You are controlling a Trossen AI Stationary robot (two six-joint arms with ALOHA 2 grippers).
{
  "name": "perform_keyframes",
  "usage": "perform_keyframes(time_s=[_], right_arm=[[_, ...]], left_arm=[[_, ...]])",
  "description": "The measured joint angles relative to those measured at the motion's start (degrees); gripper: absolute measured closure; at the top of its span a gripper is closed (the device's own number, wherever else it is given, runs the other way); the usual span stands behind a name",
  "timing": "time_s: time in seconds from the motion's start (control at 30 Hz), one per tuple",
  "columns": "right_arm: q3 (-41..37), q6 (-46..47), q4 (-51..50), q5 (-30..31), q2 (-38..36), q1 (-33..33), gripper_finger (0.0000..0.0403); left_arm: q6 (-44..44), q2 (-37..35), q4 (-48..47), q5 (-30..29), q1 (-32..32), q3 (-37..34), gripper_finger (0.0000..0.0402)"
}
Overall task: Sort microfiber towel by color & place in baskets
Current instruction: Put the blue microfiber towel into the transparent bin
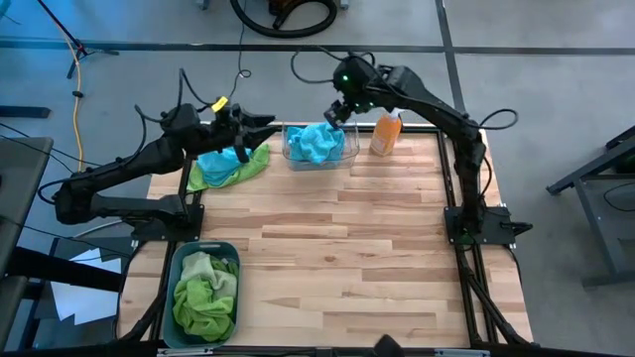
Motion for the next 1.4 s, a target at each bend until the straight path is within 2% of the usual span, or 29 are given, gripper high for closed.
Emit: perform_keyframes(time_s=[0.07, 0.17, 0.3, 0.37, 0.43, 0.53, 0.7, 0.83, 0.93, 1.2, 1.4], right_arm=[[-0.9, -2.5, -2.6, 3.8, -1.4, 1.2, 0.0187], [-7.4, -3.5, -2.8, 4.9, -6.0, 2.1, 0.0187], [-27.5, -2.2, 5.0, 5.0, -17.6, 2.3, 0.0187], [-39.3, 0.3, 10.8, 3.2, -25.0, 2.4, 0.0187], [-50.3, 4.2, 16.2, 1.2, -32.3, 2.4, 0.0187], [-63.8, 10.9, 24.2, -4.0, -41.8, 2.4, 0.0187], [-77.3, 18.9, 37.7, -10.9, -52.1, 2.4, 0.0187], [-82.0, 21.2, 46.4, -13.1, -54.5, 2.4, 0.0187], [-82.5, 21.1, 48.0, -14.9, -54.2, 2.4, 0.0187], [-82.5, 20.6, 48.7, -15.8, -52.5, 2.4, 0.0187], [-82.5, 20.8, 48.9, -15.9, -52.4, 2.4, 0.0187]], left_arm=[[0.0, 0.4, 0.1, 0.0, -0.4, 0.0, 0.0193], [0.0, 1.2, -0.4, -0.1, -1.0, 0.0, 0.0193], [0.0, 2.0, -1.1, -0.3, -2.1, 0.0, 0.0193], [-0.1, 2.2, -3.9, -3.3, -2.9, 0.0, 0.0193], [-1.4, 2.4, -11.8, -10.6, -4.2, 1.2, 0.0193], [-1.9, 4.2, -31.0, -19.2, -5.2, 6.4, 0.0193], [-2.8, 10.0, -62.8, -28.3, -4.4, 16.5, 0.0193], [-1.4, 14.9, -75.9, -28.3, -0.7, 16.7, 0.0193], [1.5, 19.0, -80.3, -28.5, 2.7, 14.3, 0.0193], [15.0, 28.7, -77.4, -26.9, 9.6, 11.2, 0.0193], [22.9, 35.2, -77.4, -28.4, 12.8, 11.2, 0.0193]])
